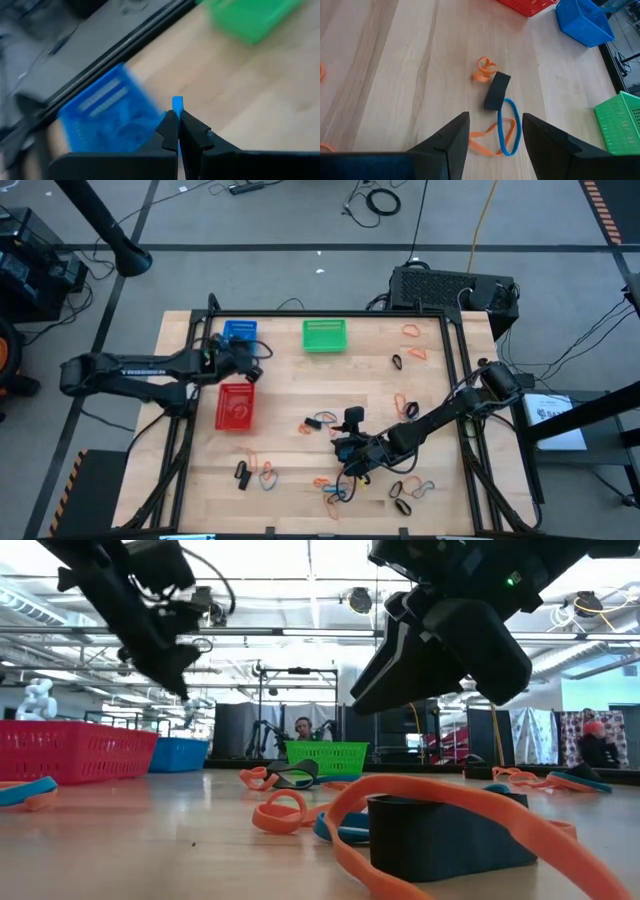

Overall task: Sort rubber bands into baskets
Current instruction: Put the blue rubber band into the blue bin

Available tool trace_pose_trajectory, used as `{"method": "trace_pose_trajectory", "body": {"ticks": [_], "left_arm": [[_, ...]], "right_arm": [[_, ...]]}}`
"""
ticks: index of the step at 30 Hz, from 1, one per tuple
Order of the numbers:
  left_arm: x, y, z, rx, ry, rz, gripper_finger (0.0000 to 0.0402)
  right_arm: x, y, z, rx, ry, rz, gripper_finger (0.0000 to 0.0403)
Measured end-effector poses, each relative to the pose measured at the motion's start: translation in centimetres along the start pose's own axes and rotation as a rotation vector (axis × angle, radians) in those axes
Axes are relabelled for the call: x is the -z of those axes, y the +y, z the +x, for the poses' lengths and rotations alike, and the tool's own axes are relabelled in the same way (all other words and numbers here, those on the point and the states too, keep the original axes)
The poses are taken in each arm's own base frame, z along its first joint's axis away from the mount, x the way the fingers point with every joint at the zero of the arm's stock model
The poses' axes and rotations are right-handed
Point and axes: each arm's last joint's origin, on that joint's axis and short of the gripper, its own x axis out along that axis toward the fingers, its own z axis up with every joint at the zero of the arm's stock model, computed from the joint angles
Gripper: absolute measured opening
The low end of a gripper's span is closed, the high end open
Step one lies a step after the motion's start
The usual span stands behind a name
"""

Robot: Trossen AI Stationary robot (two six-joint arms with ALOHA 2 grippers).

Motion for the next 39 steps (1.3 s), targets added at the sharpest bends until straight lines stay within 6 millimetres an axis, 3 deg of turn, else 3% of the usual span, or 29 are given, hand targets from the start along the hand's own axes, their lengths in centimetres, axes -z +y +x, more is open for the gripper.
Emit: {"method": "trace_pose_trajectory", "body": {"ticks": [8,25,28,31,36,39], "left_arm": [[0.4,2.6,1.5,-0.126,0.135,0.037,0.0023],[0.3,3.4,2.0,-0.104,0.174,0.026,0.0105],[-0.8,3.1,1.4,0.048,0.173,-0.012,0.0106],[-2.4,2.4,0.6,0.229,0.135,-0.077,0.0107],[-4.2,-0.6,-0.9,0.574,-0.047,-0.116,0.0107],[-4.4,-3.3,-2.5,0.753,-0.162,-0.097,0.0107]], "right_arm": [[0.0,0.0,0.0,0.000,0.003,0.021,0.0176],[1.1,-0.4,-0.3,0.034,0.106,-0.064,0.0175],[1.5,-2.3,-1.8,0.126,0.253,-0.173,0.0171],[1.3,-5.7,-3.7,0.176,0.403,-0.166,0.0164],[2.7,-12.3,-5.7,0.178,0.645,0.138,0.0156],[3.9,-14.4,-6.4,0.080,0.758,0.388,0.0155]]}}
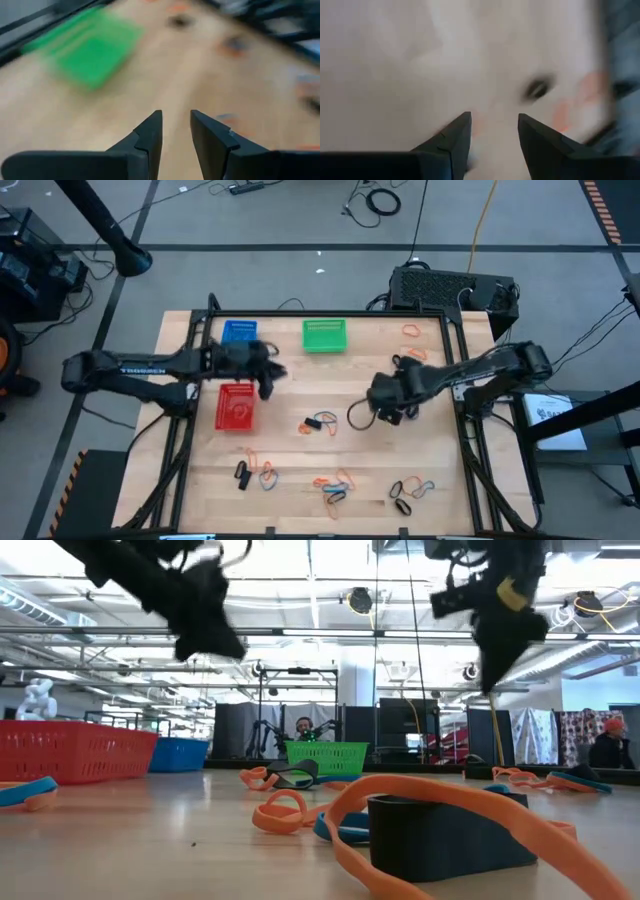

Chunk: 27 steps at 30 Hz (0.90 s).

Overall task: Sort rubber bands into baskets
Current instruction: Put the blue rubber band into the blue bin

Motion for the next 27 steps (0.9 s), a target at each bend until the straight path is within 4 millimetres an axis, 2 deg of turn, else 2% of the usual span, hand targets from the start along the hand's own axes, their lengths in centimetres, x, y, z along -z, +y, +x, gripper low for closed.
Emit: {"method": "trace_pose_trajectory", "body": {"ticks": [4,7,11,15,20,22,27], "left_arm": [[0.8,-5.1,0.2,0.232,-0.066,0.112,0.0107],[2.7,-8.6,0.5,0.348,-0.059,0.232,0.0107],[5.7,-12.3,1.2,0.380,-0.059,0.356,0.0107],[8.9,-15.1,2.7,0.401,-0.085,0.446,0.0107],[11.5,-16.5,6.5,0.272,-0.079,0.577,0.0107],[11.6,-16.3,8.8,0.193,-0.067,0.593,0.0107],[10.4,-14.1,14.0,0.089,0.045,0.620,0.0107]], "right_arm": [[0.8,-0.9,0.3,-0.228,0.117,0.143,0.0155],[1.8,-0.4,0.7,-0.270,0.176,0.168,0.0155],[3.6,0.6,1.4,-0.282,0.243,0.164,0.0155],[4.9,1.5,2.5,-0.275,0.263,0.151,0.0155],[5.2,2.6,3.8,-0.330,0.197,0.148,0.0155],[5.1,3.0,4.2,-0.365,0.155,0.154,0.0155],[4.7,4.0,4.6,-0.416,0.009,0.121,0.0155]]}}
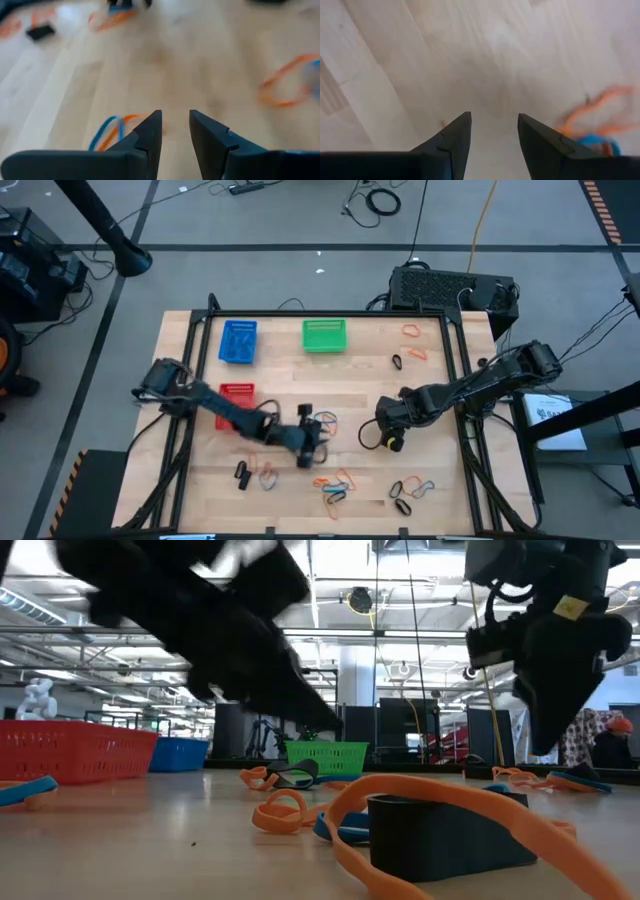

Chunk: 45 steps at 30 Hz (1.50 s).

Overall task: Sort rubber bands into baskets
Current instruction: Put the blue rubber band into the blue bin

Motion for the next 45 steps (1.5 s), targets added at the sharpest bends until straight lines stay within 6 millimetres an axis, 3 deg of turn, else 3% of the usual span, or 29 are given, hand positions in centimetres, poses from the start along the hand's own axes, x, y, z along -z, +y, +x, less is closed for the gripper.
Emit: {"method": "trace_pose_trajectory", "body": {"ticks": [5,14,35,39,45], "left_arm": [[-0.1,3.6,2.6,-0.035,0.098,-0.031,0.0107],[0.2,6.1,3.3,0.050,0.143,-0.133,0.0107],[1.8,5.5,5.2,0.069,0.139,-0.186,0.0104],[1.3,5.6,4.8,0.069,0.126,-0.179,0.0079],[0.5,5.8,4.2,0.070,0.108,-0.157,0.0008]], "right_arm": [[-0.2,0.7,-0.1,0.050,-0.133,-0.083,0.0155],[0.6,1.7,-0.2,0.069,-0.176,-0.160,0.0155],[0.7,2.2,-0.3,0.060,-0.212,-0.191,0.0155],[0.7,2.2,-0.3,0.061,-0.211,-0.191,0.0155],[0.7,2.2,-0.3,0.060,-0.211,-0.173,0.0155]]}}
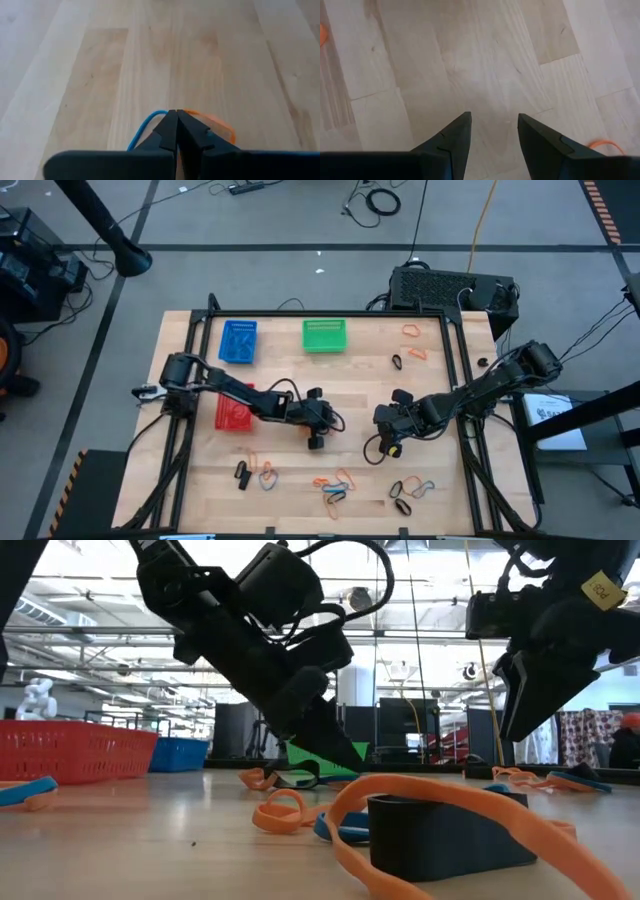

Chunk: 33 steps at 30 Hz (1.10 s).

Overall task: Sort rubber bands into baskets
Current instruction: Put the blue rubber band into the blue bin

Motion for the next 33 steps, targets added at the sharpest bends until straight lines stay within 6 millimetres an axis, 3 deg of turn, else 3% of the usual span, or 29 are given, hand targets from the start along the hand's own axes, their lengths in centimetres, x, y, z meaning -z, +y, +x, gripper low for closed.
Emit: {"method": "trace_pose_trajectory", "body": {"ticks": [9,25,33], "left_arm": [[-0.6,0.0,-0.8,0.008,-0.002,-0.010,0.0011],[0.1,0.0,-0.5,0.003,0.044,-0.029,0.0128],[0.7,0.0,0.6,0.000,0.034,-0.073,0.0141]], "right_arm": [[0.0,0.0,0.0,-0.004,-0.001,0.001,0.0155],[0.0,0.0,0.0,-0.005,-0.002,0.001,0.0155],[-0.1,0.1,0.0,-0.004,-0.013,0.000,0.0155]]}}
